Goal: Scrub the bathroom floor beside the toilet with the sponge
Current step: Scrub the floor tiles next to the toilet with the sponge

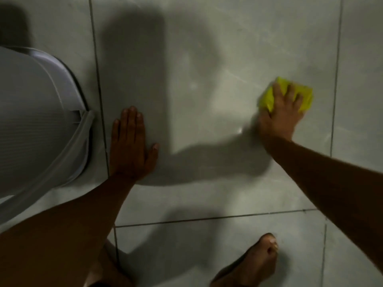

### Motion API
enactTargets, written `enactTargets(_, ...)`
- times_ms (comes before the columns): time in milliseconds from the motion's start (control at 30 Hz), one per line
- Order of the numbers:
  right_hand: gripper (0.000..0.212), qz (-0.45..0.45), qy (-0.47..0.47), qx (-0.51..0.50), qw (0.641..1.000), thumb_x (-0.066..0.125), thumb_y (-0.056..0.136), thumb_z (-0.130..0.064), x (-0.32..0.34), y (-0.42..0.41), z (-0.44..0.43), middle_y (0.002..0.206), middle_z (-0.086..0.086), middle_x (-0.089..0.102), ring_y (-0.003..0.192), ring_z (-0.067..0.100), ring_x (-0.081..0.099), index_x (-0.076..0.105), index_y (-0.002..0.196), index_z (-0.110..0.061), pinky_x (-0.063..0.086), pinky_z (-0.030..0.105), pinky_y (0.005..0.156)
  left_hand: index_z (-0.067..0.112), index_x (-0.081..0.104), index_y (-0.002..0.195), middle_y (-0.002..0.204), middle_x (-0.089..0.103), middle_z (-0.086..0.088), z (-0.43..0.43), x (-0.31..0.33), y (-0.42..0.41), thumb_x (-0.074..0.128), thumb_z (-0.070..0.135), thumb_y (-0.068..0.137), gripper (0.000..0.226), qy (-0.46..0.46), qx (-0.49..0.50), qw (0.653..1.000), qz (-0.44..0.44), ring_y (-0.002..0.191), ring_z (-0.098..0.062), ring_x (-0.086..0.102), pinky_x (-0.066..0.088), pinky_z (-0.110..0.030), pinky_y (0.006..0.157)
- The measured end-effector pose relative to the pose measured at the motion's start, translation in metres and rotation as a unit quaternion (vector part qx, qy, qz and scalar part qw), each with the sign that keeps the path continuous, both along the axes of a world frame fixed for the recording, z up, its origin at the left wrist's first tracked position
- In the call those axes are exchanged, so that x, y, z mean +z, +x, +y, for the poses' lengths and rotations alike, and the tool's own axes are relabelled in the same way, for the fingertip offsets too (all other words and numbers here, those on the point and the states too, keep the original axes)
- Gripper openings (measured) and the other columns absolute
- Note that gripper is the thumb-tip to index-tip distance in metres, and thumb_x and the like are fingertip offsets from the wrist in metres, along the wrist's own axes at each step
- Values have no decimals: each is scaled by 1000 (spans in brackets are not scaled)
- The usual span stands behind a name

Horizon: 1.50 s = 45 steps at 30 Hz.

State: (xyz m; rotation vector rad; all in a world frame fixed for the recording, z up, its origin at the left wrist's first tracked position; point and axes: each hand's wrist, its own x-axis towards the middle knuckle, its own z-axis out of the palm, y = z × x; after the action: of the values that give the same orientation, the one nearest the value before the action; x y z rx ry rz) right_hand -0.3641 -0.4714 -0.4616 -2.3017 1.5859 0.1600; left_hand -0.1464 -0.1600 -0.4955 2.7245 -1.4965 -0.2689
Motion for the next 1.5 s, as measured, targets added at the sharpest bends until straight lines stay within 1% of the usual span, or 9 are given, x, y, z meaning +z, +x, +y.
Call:
enactTargets(67, 73, 11, -41, 15, 999, 45, 81, -33, -7, 51, 17, 162, 12, 15, 148, 43, 6, 23, 150, -32, 6, 67, 115, 3, 12, 159, 168, 13, -21, -2, 0, 0, 30, 55, 95, 84, -2, -1, 1000, 3, 157, -36, 7, 6, -51, 129)
enactTargets(233, 75, 3, 10, 408, 913, 51, 79, -25, 8, -39, 92, 162, 6, 18, 149, 36, 6, 26, 149, -36, 13, 61, 117, 1, 14, 158, 167, 14, -23, -2, 5, 0, 30, 54, 94, 84, 11, 5, 1000, 9, 156, -39, 9, 10, -54, 128)
enactTargets(467, 76, 13, -30, -58, 998, 53, 82, -31, 2, 50, 8, 163, 8, 13, 149, 38, 6, 20, 151, -34, 8, 64, 117, 2, 13, 159, 167, 14, -23, -1, 1, 0, 27, 55, 95, 84, 4, 4, 1000, 4, 156, -39, 10, 6, -52, 129)
enactTargets(700, 73, -3, 20, 359, 933, 53, 81, -31, 9, -10, 69, 162, 6, 18, 150, 35, 7, 27, 149, -34, 11, 59, 118, 4, 7, 160, 167, 14, -23, 1, -2, 2, 26, 55, 95, 85, -11, 4, 1000, -2, 157, -39, 9, 4, -51, 128)
enactTargets(1000, 73, 24, -38, -55, 998, 51, 84, -34, 2, 89, -20, 163, 3, 12, 149, 34, 6, 20, 150, -38, 7, 61, 118, 2, 12, 159, 167, 14, -23, -2, 2, 2, 29, 54, 95, 84, 10, 1, 1000, 6, 156, -39, 10, 7, -53, 128)
enactTargets(1133, 72, 3, -41, 158, 987, 50, 80, -35, 1, 105, 30, 162, 7, 18, 149, 38, 8, 27, 149, -35, 3, 62, 118, 1, 14, 158, 166, 15, -24, -3, 6, 1, 27, 54, 96, 83, 17, 0, 1000, 5, 156, -40, 10, 7, -53, 128)
enactTargets(1333, 79, -14, 27, 491, 871, 50, 77, -29, -1, -17, 178, 163, 3, 13, 150, 37, 2, 21, 150, -37, 7, 64, 117, 1, 13, 159, 167, 13, -24, -3, 5, 0, 30, 53, 95, 84, 13, 2, 1000, 12, 156, -40, 9, 8, -55, 128)
enactTargets(1400, 91, 33, 49, 528, 847, 53, 69, -27, 3, -85, 187, 164, -4, 8, 151, 31, 1, 14, 150, -41, 7, 57, 119, 2, 12, 159, 167, 12, -23, -1, 5, 1, 31, 53, 94, 85, 17, 1, 1000, 16, 157, -39, 8, 8, -55, 128)
enactTargets(1500, 88, 70, 51, 447, 890, 56, 74, -22, 15, -136, 140, 162, 5, 18, 150, 36, 5, 15, 150, -40, 18, 63, 116, 3, 11, 159, 168, 12, -22, -1, 5, 1, 31, 53, 94, 84, 18, 0, 1000, 20, 157, -39, 7, 6, -53, 128)
